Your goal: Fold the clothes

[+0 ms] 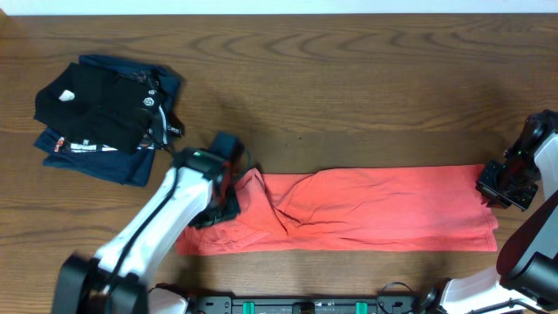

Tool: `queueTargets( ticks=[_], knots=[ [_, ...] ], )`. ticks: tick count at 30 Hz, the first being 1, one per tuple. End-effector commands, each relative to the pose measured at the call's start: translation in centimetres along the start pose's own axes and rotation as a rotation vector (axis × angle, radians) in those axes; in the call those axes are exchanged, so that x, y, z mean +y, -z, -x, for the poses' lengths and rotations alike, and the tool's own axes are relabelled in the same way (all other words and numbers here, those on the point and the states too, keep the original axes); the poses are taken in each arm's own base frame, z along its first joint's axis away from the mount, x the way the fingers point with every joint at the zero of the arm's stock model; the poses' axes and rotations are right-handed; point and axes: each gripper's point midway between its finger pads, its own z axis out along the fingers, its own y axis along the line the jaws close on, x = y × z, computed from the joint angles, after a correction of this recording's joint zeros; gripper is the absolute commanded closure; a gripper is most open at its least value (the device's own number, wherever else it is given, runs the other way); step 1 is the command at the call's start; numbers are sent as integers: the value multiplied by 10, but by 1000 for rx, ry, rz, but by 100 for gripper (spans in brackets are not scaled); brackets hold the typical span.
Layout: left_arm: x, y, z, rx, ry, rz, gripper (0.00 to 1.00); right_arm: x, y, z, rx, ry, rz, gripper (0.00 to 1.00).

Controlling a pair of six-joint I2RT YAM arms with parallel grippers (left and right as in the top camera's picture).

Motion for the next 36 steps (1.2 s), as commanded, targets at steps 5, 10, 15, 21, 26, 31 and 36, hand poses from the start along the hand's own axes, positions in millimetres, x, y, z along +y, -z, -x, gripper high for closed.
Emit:
queueTargets(
  ticks=[5, 10, 15, 21, 26, 31, 36],
  knots=[
    [-20, 17, 27, -142, -20, -103, 49, 1, 3, 0, -12, 1, 3, 92],
    [-26, -12, 33, -115, -14, -82, 49, 1, 3, -1, -10, 1, 3, 92],
    [-17, -42, 21, 6, -11, 10, 61, 0, 3, -2, -6, 2, 2, 91],
    [9, -55, -3, 154, 55, 134, 94, 0, 3, -2, -6, 2, 2, 91],
    [30, -51, 0, 141, 113, 207, 94, 1, 3, -2, -6, 2, 3, 91],
    [35, -45, 1, 156, 139, 213, 83, 1, 3, -2, -5, 2, 5, 91],
    [31, -11, 11, 126, 143, 190, 83, 1, 3, -2, -6, 2, 5, 91]
  ],
)
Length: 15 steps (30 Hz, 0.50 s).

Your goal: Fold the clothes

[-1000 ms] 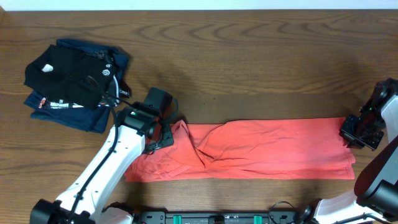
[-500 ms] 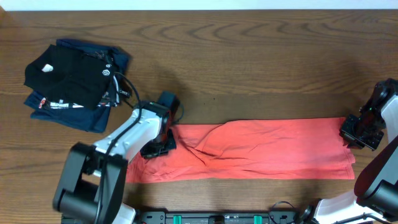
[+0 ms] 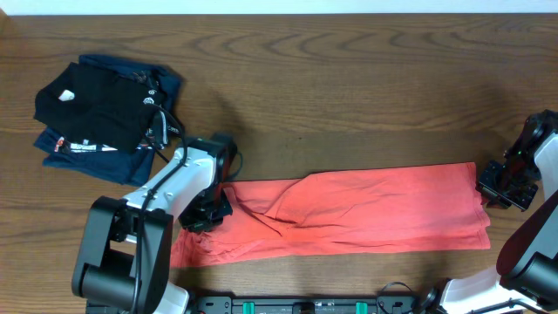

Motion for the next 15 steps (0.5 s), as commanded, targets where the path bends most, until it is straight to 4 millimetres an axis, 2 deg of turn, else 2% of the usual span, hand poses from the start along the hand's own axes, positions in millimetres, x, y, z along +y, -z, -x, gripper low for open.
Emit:
queueTargets(
  ticks=[1, 5, 8, 12, 15],
  knots=[
    [-3, 39, 17, -110, 31, -65, 79, 1, 3, 0, -11, 1, 6, 91],
    [-4, 70, 22, -209, 42, -155, 77, 1, 3, -1, -10, 2, 6, 91],
    [-6, 79, 22, -250, 36, -191, 76, 1, 3, -1, -10, 1, 6, 91],
    [-22, 69, 12, -222, -27, -222, 76, 1, 3, -2, -4, 2, 4, 91],
    [-45, 58, 2, -182, -83, -278, 77, -1, 3, -5, 5, 3, -6, 91]
  ],
)
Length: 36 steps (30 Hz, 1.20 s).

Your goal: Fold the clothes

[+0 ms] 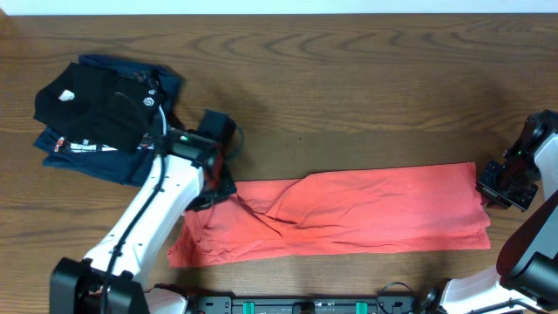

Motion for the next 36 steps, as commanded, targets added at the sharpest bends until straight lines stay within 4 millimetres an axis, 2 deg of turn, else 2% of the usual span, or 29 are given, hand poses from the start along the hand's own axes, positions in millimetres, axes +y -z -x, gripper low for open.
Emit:
queueTargets(
  ticks=[1, 5, 11, 14, 18, 21, 26, 27, 29, 30, 36],
  knots=[
    [-17, -20, -23, 86, -57, -44, 77, -2, 3, -2, -4, 1, -11, 89],
    [-33, -37, -31, 81, -116, -67, 77, -5, 3, -4, 1, 2, -27, 82],
    [-37, -65, -38, 107, -136, -39, 76, -5, 3, -3, -1, 28, -25, 69],
    [-40, -78, -36, 121, -136, -31, 66, -4, 3, 0, -14, 32, -23, 63],
    [-44, -86, -38, 151, -137, -35, 61, -4, 3, 0, -15, 53, -19, 59],
    [-44, -73, -37, 155, -186, -39, 60, -4, 2, 1, -15, 59, -20, 56],
    [-36, -20, -20, 58, -208, -5, 59, -4, 2, 1, -13, 81, -18, 53],
    [-33, -8, -16, 29, -206, -5, 55, -2, 1, 0, -10, 99, -9, 54],
    [-30, 14, -8, -35, -198, -18, 34, 4, -1, 1, -4, 128, 24, 53],
    [-29, 23, -5, -64, -194, -34, 28, 7, -3, 1, -5, 141, 38, 53],
    [-20, 54, -1, -154, -157, -114, 26, 12, -30, -5, 22, 191, 59, 48]
  ],
)
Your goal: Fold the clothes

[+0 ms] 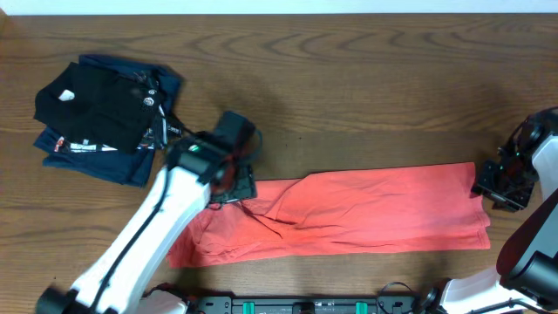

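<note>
A long coral-red garment [366, 214] lies flat across the near half of the table, with creases toward its left end. My left gripper [237, 185] hovers at the garment's upper left edge, fingers pointing down; they look open with no cloth lifted between them. My right gripper [485, 187] sits at the garment's upper right corner and appears shut on that corner. The garment's lower left corner [174, 259] lies loose near the table's front edge.
A pile of dark navy and black clothes [100, 118] rests at the far left of the wooden table [366, 78]. The left arm's white links [148, 240] cross over the garment's left end.
My left gripper has moved a little to the right along the garment's top edge. The garment has kept its shape. The right gripper has shifted slightly left at the right corner.
First the garment's left end was bunched up under my left gripper. Then that end lay drawn out to the left and flatter, with the gripper lower left. After that the gripper was back at the top edge, and now further right, the cloth staying spread.
</note>
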Tool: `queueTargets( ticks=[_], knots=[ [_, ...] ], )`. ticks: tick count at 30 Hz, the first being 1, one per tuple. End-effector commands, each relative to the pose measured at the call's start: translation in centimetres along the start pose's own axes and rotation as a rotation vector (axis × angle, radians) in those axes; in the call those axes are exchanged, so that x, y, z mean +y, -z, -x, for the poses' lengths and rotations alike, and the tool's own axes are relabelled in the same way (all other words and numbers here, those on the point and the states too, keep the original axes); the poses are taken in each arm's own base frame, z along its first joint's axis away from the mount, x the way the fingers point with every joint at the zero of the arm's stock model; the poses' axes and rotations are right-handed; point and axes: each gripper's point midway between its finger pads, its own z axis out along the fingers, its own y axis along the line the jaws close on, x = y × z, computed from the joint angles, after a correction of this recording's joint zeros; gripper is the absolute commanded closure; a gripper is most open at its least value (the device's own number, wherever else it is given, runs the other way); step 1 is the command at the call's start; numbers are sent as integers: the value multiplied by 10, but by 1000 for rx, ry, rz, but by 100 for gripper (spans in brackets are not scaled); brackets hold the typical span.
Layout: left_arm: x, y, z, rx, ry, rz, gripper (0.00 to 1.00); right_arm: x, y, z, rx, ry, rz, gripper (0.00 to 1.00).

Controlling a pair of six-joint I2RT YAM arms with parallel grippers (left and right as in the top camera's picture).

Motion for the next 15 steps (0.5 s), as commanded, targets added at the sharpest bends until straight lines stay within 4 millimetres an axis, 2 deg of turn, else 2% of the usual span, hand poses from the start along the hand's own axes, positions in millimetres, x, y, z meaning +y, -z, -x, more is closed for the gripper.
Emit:
queueTargets(
  ticks=[1, 10, 13, 15],
  knots=[
    [10, 11, 4, -42, 12, 11, 26, 4, -23, -13, 58, 46, 21, 47],
    [11, 13, 3, -45, 14, 9, 26, 5, -50, -18, 58, 46, 22, 49],
    [11, 13, 3, -44, 14, 9, 25, 5, -53, -17, 47, 46, 22, 66],
    [11, 13, 3, -44, 14, 9, 25, 5, -53, -15, 43, 45, 22, 83]
  ],
)
